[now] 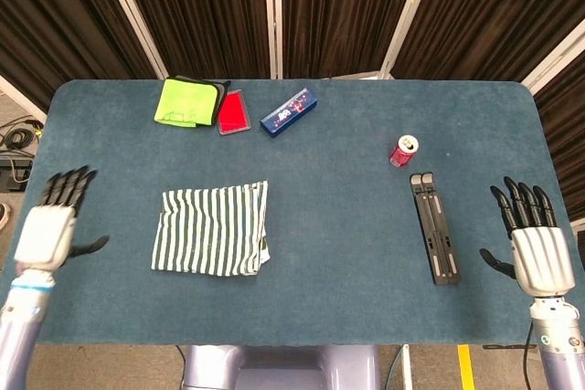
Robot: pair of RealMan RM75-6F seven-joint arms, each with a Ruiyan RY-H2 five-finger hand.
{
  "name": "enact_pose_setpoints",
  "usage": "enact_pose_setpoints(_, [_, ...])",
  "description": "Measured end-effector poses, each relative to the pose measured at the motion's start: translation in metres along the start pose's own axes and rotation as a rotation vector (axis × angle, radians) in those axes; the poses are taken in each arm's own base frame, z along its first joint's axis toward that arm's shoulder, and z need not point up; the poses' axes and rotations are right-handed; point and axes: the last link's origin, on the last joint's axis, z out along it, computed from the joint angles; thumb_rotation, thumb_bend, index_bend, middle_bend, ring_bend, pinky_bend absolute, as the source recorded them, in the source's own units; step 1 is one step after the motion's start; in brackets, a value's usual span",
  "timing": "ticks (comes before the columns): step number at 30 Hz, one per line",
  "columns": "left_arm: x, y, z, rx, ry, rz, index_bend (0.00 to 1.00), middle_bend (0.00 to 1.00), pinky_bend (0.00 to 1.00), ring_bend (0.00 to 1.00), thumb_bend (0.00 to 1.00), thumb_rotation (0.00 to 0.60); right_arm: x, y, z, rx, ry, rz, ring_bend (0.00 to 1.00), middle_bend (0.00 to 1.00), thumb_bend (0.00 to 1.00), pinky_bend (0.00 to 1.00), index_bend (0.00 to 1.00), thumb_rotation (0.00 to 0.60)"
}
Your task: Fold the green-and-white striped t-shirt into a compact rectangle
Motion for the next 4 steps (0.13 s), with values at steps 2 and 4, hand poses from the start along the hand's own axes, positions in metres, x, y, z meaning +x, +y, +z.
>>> enact_pose_setpoints(2, [0.004, -0.007, -0.018, 0.042, 0.008, 0.015, 0.00, 0.00, 0.00, 0.00, 0.00, 0.600, 0.001, -0.001, -0.001, 0.007, 0.001, -0.002, 0.00, 0.00, 0.00, 0.00, 0.10, 0.600])
enact_pose_setpoints(4, [0.006, -0.010, -0.029, 0.060, 0.013, 0.035, 0.00, 0.00, 0.00, 0.00, 0.00, 0.600, 0.002, -0.001, -0.002, 0.013, 0.006, -0.006, 0.00, 0.00, 0.00, 0.00, 0.09, 0.600])
